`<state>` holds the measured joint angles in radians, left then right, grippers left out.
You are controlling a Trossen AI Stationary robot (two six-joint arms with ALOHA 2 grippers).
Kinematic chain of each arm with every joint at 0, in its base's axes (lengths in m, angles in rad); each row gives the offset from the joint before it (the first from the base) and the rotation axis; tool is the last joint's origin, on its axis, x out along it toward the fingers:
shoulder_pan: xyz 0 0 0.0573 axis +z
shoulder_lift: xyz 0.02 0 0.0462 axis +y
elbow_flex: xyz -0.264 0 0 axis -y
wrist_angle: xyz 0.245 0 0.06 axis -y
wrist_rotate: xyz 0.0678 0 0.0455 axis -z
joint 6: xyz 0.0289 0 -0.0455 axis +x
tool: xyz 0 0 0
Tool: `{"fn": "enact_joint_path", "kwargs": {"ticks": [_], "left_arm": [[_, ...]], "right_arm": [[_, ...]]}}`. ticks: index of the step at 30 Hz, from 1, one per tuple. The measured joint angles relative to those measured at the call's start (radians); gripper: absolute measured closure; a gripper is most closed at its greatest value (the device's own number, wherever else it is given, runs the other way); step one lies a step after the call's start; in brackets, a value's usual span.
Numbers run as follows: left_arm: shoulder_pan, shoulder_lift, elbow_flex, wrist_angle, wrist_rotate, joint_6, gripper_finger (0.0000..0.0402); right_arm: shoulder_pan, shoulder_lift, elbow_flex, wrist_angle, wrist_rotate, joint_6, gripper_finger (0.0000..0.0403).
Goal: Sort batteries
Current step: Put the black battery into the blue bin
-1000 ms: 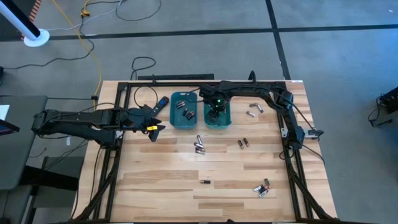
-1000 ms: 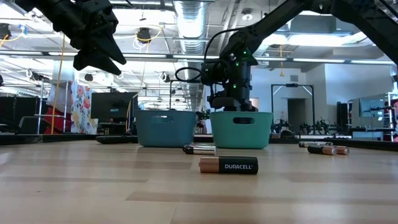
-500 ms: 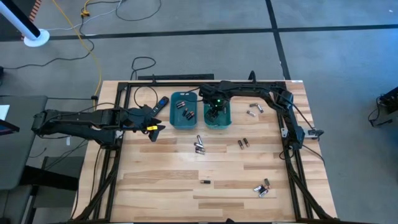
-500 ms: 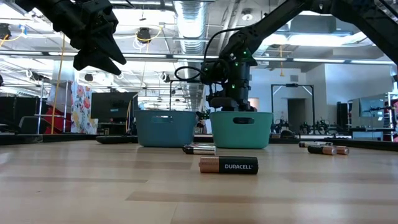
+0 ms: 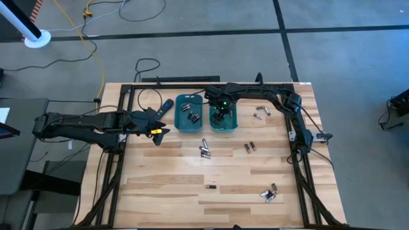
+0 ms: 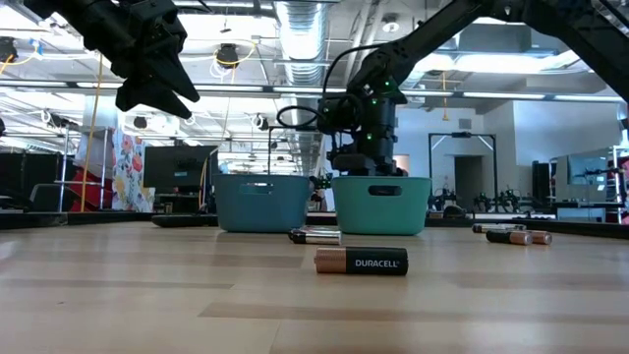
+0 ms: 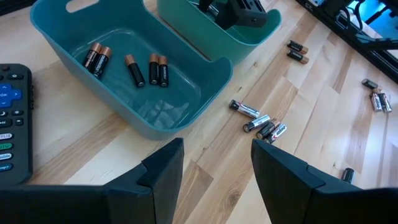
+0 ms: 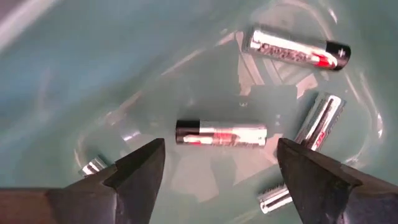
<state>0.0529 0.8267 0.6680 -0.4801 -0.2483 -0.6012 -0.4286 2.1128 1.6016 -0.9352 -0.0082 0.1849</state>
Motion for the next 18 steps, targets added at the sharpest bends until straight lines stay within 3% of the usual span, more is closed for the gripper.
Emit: {"fn": "enact_joint_path", "kwargs": {"ticks": [9,18], "left_arm": [[0.000,0.000,0.000,0.000,0.000,-0.016,0.0216],[0.000,0.000,0.000,0.000,0.000,-0.015,0.0216]], "right_arm": [[0.004,-0.043,-0.001,-0.004,0.000,0.005,0.0075],[-0.016,-0.247,-0.001,0.023,0.007,0.036,0.0076]]}}
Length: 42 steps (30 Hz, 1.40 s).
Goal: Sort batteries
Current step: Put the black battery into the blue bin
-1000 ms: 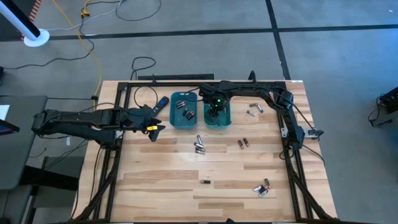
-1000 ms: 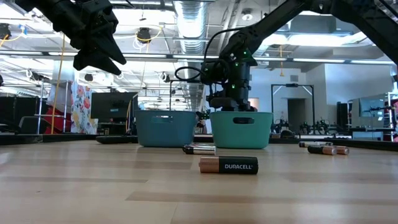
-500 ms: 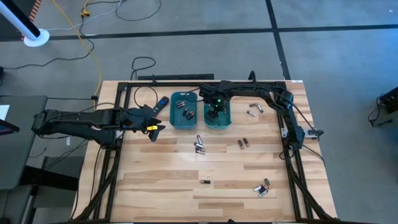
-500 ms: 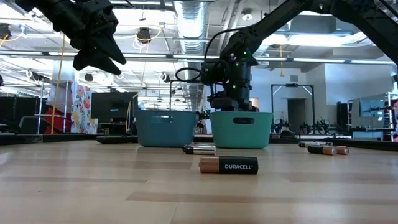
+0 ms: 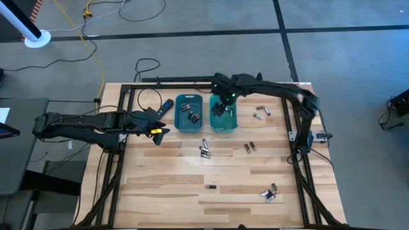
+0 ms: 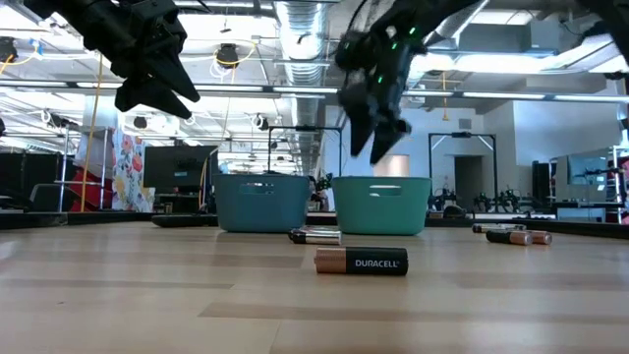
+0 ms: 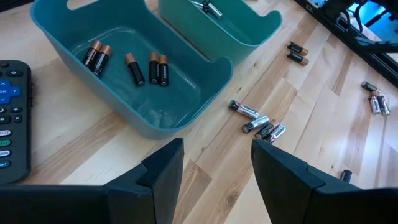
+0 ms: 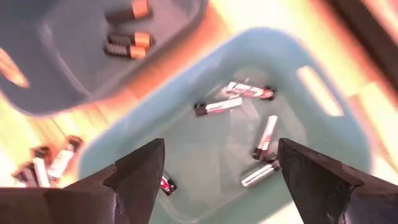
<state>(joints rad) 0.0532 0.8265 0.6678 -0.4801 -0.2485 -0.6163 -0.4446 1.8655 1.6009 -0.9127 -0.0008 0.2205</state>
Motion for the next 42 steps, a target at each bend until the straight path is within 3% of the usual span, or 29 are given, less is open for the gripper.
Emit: {"fn": "enact_joint_path", "kwargs": {"ticks": [5,11,24,30,42], "left_arm": [[0.000,0.000,0.000,0.000,0.000,0.001,0.0217],[0.000,0.000,0.000,0.000,0.000,0.001,0.0216],[0.000,0.000,0.000,-0.001,0.000,-0.001,0.0216],[0.000,0.000,0.000,-0.001,0.000,-0.001,0.0216],[0.000,0.000,0.000,-0.001,0.000,-0.001,0.0217]], "right_arm": [[-0.047,-0.114,0.000,-0.024,0.012,0.056,0.0076],[-0.117,-0.231,-0.044,-0.124,0.139,0.071,0.0076],[-0.293,-0.466,-0.465,-0.003,0.145,0.160,0.0076],[-0.339,-0.516,-0.533,0.025,0.145,0.175,0.0076],[-0.348,-0.518,-0.539,0.041,0.143,0.185,0.0076]]}}
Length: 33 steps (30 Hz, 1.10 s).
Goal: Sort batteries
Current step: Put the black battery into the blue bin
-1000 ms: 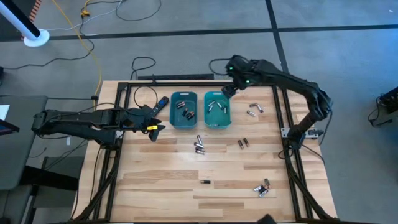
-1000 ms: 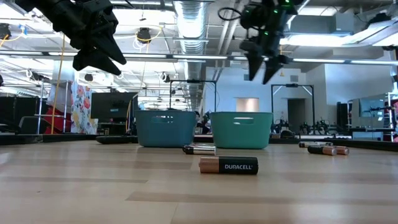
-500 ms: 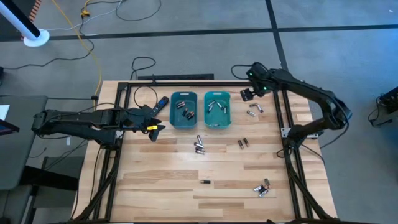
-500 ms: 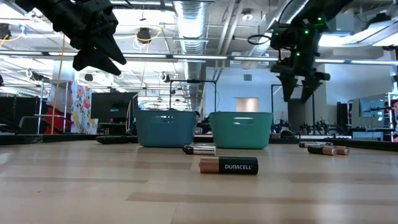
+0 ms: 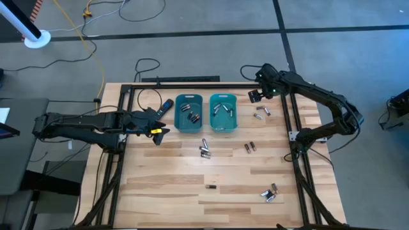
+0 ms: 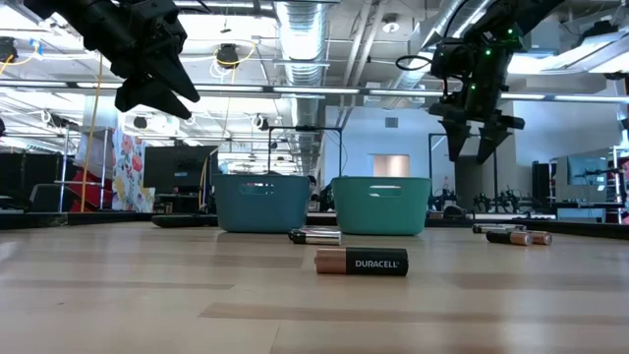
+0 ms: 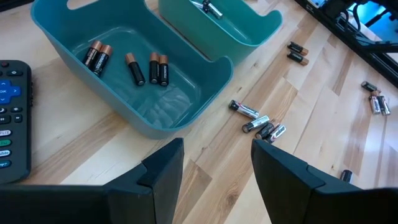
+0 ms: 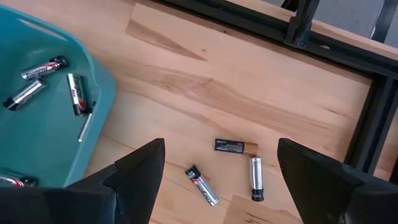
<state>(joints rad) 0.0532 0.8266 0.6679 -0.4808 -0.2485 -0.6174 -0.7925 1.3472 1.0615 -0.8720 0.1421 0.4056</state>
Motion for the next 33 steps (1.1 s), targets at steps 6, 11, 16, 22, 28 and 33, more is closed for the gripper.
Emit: {"fn": "enact_joint_path", "kwargs": {"ticks": [6,11,16,22,28,33], "left_arm": [[0.000,0.000,0.000,0.000,0.000,0.009,0.0217],[0.000,0.000,0.000,0.000,-0.001,0.018,0.0217],[0.000,0.000,0.000,0.000,-0.001,0.027,0.0216],[0.000,0.000,0.000,0.001,-0.001,0.026,0.0216],[0.000,0.000,0.000,0.001,-0.001,0.018,0.0216],[0.000,0.000,0.000,0.000,-0.001,0.017,0.0216]], "right_arm": [[0.000,0.000,0.000,0.049,-0.001,0.019,0.0076],[0.000,0.000,0.000,0.095,-0.001,0.039,0.0076],[-0.003,0.033,0.001,0.093,-0.001,0.041,0.0076],[-0.002,0.161,0.001,0.075,-0.002,0.043,0.0076],[-0.035,0.269,0.001,0.073,-0.002,0.008,0.0076],[-0.082,0.317,0.001,0.073,-0.017,-0.037,0.0076]]}}
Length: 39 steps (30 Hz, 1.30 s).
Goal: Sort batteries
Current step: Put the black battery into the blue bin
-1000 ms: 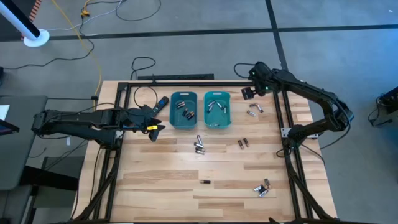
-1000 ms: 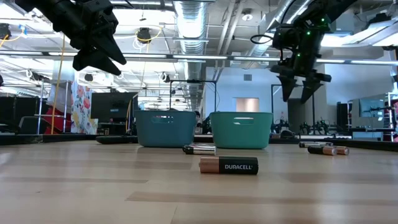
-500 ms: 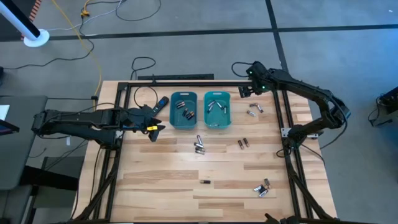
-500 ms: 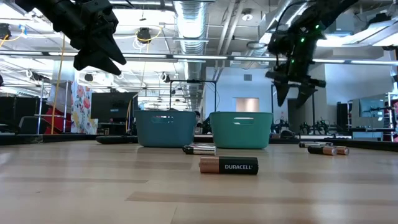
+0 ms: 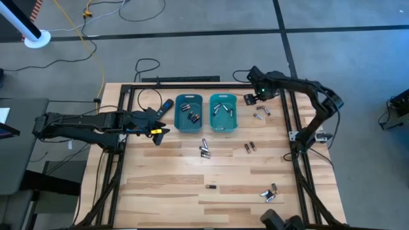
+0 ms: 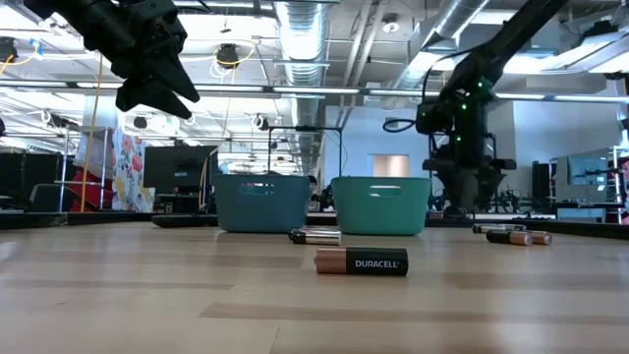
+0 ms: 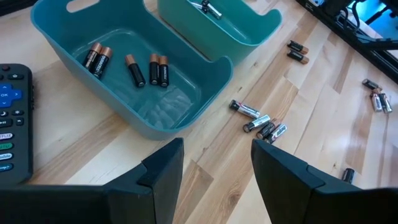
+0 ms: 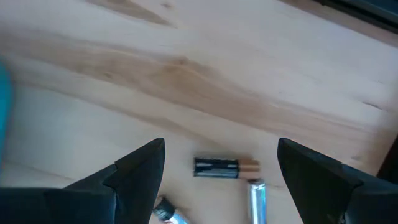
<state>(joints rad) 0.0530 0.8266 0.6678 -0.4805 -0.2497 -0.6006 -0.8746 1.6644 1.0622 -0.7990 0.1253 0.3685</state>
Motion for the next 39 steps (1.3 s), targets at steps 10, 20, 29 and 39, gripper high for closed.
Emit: {"fn": "enact_joint_path", "kwargs": {"ticks": [10,20,29,39], "left_arm": [[0.000,0.000,0.000,0.000,0.000,-0.002,0.0216],[0.000,0.042,0.000,0.002,-0.002,-0.002,0.0216],[0.000,0.093,0.000,0.003,0.009,-0.040,0.0216],[0.000,0.091,0.000,0.026,0.011,-0.040,0.0216]], "right_arm": [[-0.093,0.012,0.000,0.045,-0.053,-0.030,0.0076],[-0.096,0.100,-0.003,0.001,-0.101,-0.039,0.0076],[-0.062,0.152,0.003,-0.028,-0.103,-0.037,0.0076],[-0.072,0.146,0.000,-0.067,-0.098,0.002,0.0085]]}}
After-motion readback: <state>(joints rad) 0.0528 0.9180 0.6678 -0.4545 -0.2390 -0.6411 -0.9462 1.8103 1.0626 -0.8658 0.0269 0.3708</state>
